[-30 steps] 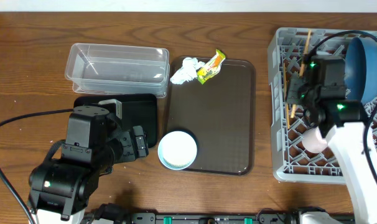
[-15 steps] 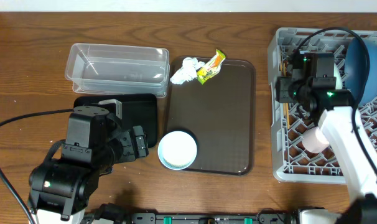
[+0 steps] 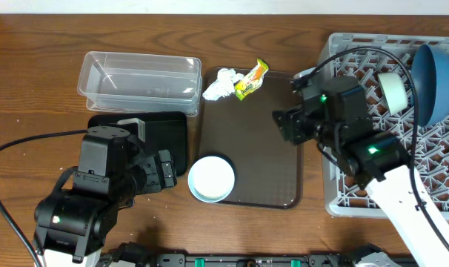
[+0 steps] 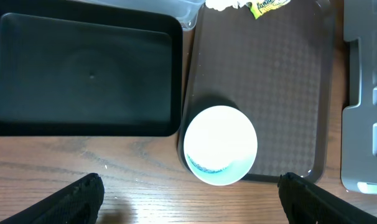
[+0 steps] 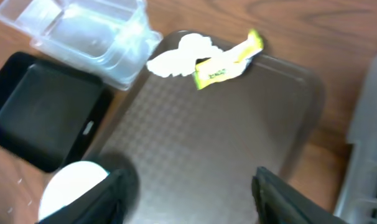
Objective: Sort waste into correct bins and load items into the dishwasher rack
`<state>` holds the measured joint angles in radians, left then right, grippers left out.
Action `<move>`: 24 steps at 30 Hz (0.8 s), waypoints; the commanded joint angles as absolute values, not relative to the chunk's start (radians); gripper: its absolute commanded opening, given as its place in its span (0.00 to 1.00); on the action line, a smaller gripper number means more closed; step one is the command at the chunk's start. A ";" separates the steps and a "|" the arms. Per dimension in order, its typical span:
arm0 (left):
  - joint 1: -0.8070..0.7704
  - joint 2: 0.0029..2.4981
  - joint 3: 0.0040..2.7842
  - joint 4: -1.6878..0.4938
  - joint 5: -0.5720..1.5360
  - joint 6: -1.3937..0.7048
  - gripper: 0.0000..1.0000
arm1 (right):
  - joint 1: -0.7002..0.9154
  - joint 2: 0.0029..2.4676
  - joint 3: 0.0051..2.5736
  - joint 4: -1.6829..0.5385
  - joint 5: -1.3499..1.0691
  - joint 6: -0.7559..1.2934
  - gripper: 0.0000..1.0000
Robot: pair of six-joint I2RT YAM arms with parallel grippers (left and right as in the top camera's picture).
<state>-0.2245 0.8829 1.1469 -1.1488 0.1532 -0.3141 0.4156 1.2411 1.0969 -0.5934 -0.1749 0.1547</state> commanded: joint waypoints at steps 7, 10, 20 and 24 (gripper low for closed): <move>-0.224 0.883 1.164 -1.151 0.144 -0.315 0.92 | 0.477 1.240 1.104 -0.535 -0.326 0.191 0.99; -0.224 0.883 1.164 -1.151 0.144 -0.315 0.92 | 0.484 1.240 1.104 -0.540 -0.364 0.191 0.99; -0.224 0.883 1.164 -1.151 0.144 -0.315 0.92 | 0.463 1.240 1.104 -0.669 -0.356 0.186 0.99; -0.224 0.883 1.164 -1.151 0.144 -0.315 0.92 | 0.462 1.240 1.104 -0.694 -0.358 0.187 0.99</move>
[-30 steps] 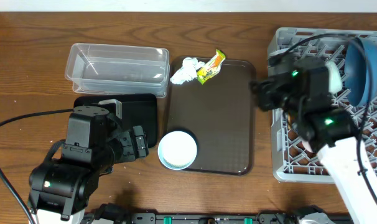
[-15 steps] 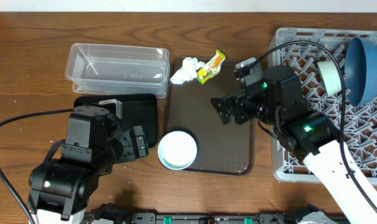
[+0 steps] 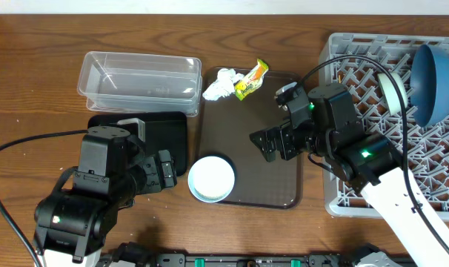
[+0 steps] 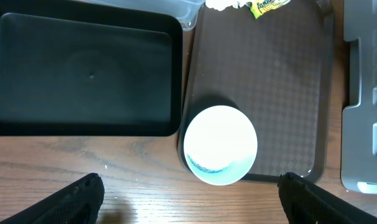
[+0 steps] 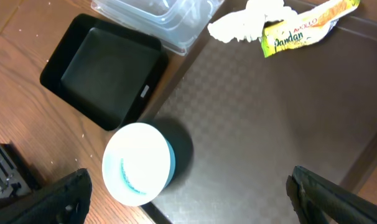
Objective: Sort waste into correct bins and load items into the dishwasher rack
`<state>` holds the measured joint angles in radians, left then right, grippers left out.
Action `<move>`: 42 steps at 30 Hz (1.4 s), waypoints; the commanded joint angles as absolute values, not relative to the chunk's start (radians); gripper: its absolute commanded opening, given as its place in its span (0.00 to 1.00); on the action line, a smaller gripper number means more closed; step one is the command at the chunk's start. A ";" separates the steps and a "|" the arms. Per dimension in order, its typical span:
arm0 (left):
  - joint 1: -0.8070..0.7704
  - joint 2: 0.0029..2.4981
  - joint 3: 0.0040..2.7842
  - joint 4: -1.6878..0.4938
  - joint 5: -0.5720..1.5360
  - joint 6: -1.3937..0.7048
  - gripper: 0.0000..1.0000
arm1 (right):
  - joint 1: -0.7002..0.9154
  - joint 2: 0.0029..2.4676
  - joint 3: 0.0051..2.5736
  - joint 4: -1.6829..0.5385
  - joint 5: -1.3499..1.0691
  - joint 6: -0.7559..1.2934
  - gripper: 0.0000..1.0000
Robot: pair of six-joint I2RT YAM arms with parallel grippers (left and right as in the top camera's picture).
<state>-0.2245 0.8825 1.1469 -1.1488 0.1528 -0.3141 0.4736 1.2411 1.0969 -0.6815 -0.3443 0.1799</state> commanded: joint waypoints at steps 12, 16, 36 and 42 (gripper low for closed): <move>-0.224 0.883 1.164 -1.151 0.144 -0.315 0.92 | 0.423 1.166 1.104 -0.696 -0.363 0.072 0.99; -0.224 0.883 1.164 -1.151 0.144 -0.315 0.92 | 0.374 1.030 1.102 -0.697 -0.323 -0.010 0.99; -0.224 0.883 1.164 -1.151 0.144 -0.315 0.92 | -0.036 0.194 0.613 -0.692 -0.152 -0.069 0.99; -0.224 0.883 1.164 -1.151 0.145 -0.315 0.92 | -0.095 0.043 0.412 -0.681 -0.105 -0.069 0.99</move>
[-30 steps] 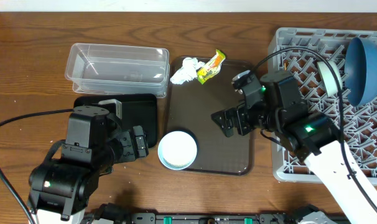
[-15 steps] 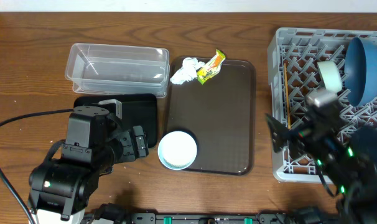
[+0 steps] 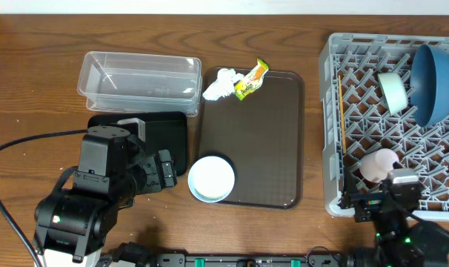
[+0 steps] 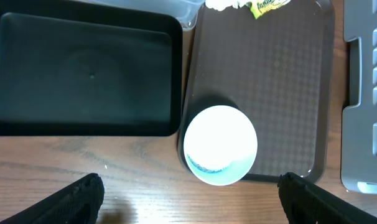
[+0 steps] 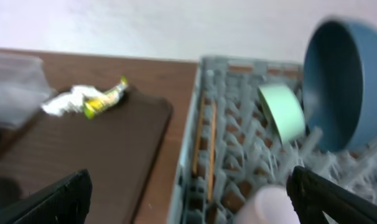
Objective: Sort waste into correct bins and load items into the dishwasher rack
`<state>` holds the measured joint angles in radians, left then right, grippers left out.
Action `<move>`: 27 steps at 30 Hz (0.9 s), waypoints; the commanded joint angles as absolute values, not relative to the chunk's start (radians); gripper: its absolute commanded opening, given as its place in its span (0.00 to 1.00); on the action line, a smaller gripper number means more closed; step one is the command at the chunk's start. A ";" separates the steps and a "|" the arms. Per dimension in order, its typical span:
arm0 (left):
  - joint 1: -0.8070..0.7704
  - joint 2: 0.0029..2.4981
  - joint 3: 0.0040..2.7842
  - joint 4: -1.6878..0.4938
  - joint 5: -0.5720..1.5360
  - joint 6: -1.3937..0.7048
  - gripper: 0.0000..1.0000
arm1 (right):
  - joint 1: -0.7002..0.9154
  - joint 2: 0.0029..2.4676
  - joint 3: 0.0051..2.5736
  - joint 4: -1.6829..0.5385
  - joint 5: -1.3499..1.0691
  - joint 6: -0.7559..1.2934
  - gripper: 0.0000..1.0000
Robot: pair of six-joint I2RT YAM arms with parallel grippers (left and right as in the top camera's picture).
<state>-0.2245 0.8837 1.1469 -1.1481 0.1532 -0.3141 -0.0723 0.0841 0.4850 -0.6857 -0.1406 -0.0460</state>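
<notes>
A white bowl with a teal outside (image 3: 211,179) (image 4: 221,145) sits at the front left corner of the brown tray (image 3: 269,141). At the tray's far edge lie a crumpled white tissue (image 3: 218,84) and a yellow snack wrapper (image 3: 250,79) (image 5: 104,99). The grey dishwasher rack (image 3: 336,200) holds a blue bowl (image 3: 432,74), a pale green cup (image 3: 393,93) and a pink cup (image 3: 378,165). My left gripper (image 4: 191,202) is open, just in front of the white bowl. My right gripper (image 5: 195,202) is open and empty, low at the rack's front edge.
A clear plastic tub (image 3: 139,78) stands at the back left, with a black bin (image 3: 147,133) (image 4: 83,74) in front of it, both left of the tray. Two thin wooden sticks (image 5: 204,149) lie in the rack's left part.
My right arm was over the middle of the brown tray; now it sits drawn back at the table's front right, by the rack's front edge. Left arm and all objects are unchanged.
My right gripper stood open at the tray's right edge beside the rack, then open over the middle of the tray. Now it is back at the front right, empty. The bowl, tissue and wrapper stayed where they were, and the left arm held still.
</notes>
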 commanded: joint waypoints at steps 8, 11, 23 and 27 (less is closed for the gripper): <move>-0.224 0.883 1.164 -1.151 0.144 -0.315 0.92 | -0.134 0.005 0.208 -0.556 -0.101 -0.068 0.99; -0.224 0.883 1.164 -1.151 0.144 -0.315 0.92 | -0.144 0.005 0.161 -0.501 -0.101 -0.069 0.99; -0.224 0.883 1.164 -1.151 0.144 -0.315 0.92 | -0.161 0.006 0.129 -0.450 -0.094 -0.068 0.99; -0.224 0.883 1.164 -1.151 0.144 -0.315 0.92 | -0.160 0.006 0.129 -0.452 -0.094 -0.068 0.99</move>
